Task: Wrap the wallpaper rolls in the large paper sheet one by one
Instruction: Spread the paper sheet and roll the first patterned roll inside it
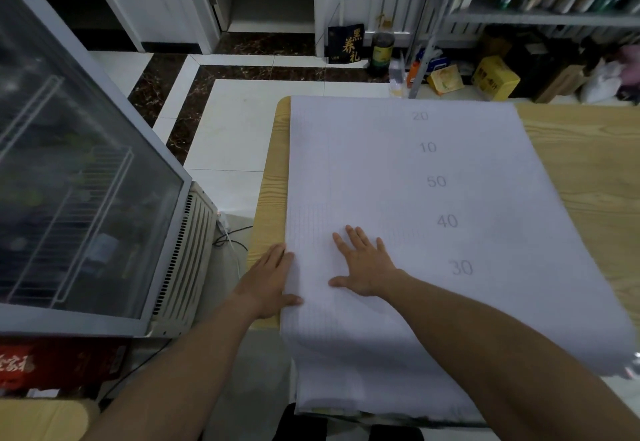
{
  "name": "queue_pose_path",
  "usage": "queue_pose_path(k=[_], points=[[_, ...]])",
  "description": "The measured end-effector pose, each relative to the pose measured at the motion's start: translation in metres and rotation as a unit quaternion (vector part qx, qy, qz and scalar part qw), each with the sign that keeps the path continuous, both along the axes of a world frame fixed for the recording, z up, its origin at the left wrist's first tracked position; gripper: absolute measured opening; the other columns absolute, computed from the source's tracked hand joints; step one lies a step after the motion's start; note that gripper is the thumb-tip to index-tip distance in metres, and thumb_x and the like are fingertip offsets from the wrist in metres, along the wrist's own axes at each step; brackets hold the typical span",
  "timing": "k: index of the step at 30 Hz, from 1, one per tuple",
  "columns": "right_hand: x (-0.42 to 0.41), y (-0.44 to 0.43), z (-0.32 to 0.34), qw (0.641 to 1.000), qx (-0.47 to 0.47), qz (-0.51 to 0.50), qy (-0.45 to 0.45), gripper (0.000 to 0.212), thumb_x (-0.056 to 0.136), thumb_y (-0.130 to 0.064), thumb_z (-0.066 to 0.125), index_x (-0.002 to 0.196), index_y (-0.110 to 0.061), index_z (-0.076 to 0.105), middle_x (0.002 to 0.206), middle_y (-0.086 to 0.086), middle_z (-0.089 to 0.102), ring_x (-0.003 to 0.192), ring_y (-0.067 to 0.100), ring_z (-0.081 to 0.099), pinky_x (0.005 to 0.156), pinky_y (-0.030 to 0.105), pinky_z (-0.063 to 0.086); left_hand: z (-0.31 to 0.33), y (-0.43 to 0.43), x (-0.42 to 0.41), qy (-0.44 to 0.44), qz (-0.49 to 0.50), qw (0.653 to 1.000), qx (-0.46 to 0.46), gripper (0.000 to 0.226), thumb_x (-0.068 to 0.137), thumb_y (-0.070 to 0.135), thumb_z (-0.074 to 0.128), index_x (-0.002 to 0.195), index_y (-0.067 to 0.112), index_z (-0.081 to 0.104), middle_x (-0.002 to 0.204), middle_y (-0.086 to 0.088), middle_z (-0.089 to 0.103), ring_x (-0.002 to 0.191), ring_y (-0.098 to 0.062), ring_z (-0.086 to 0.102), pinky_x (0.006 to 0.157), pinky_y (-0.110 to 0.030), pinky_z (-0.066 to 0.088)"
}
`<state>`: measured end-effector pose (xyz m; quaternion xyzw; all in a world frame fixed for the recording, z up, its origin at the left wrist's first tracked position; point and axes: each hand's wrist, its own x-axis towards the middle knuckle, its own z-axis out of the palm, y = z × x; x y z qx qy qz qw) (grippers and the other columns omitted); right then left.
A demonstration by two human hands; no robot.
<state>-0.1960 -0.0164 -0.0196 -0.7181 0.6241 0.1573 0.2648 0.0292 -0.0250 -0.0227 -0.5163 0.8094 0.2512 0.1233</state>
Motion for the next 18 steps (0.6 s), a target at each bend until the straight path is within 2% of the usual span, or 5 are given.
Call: queue_pose_path(k=[6,11,15,18], points=[[-0.095,0.027,0.009,0.997,0.013,-0.068,0.020,0.093,0.090,-0.061,0.048,0.153,-0.023,-0.009,0.159,0.006,-0.018,0.147,0.024,-0.015,0.118,0.055,0.004,-0.001,0.012,-0.029,-0.012,0.092,0.995,0.021,0.103,0.079,0.063,0.061,0.153,0.018,0.005,0.159,-0.012,-0.014,0.147,-0.025,-0.014,0.118,-0.040,0.008],[-0.186,0.056,0.009,0.986,0.026,-0.165,0.022,0.093,0.089,-0.062,0.049,0.153,-0.022,-0.004,0.160,0.003,-0.015,0.148,0.022,-0.011,0.117,0.055,0.009,-0.011,0.015,-0.053,0.024,0.207,0.978,0.035,0.107,0.073,0.056,0.073,0.153,0.020,0.012,0.159,-0.014,-0.011,0.147,-0.027,-0.012,0.118,-0.044,0.008],[-0.246,0.073,0.008,0.963,0.023,-0.270,0.019,0.100,0.082,-0.065,0.057,0.153,-0.023,0.000,0.161,0.001,-0.013,0.148,0.021,-0.010,0.115,0.060,0.011,-0.017,0.013,-0.067,0.051,0.260,0.963,0.044,0.108,0.071,0.045,0.079,0.153,0.019,0.012,0.159,-0.015,-0.010,0.147,-0.029,-0.009,0.119,-0.044,0.007],[-0.279,0.080,0.008,0.938,0.024,-0.345,0.016,0.115,0.070,-0.070,0.066,0.153,-0.026,-0.001,0.160,0.002,-0.014,0.148,0.023,-0.010,0.112,0.063,0.012,-0.020,0.014,-0.070,0.052,0.270,0.960,0.045,0.109,0.072,0.041,0.080,0.153,0.021,0.011,0.159,-0.014,-0.012,0.147,-0.027,-0.010,0.119,-0.043,0.007]])
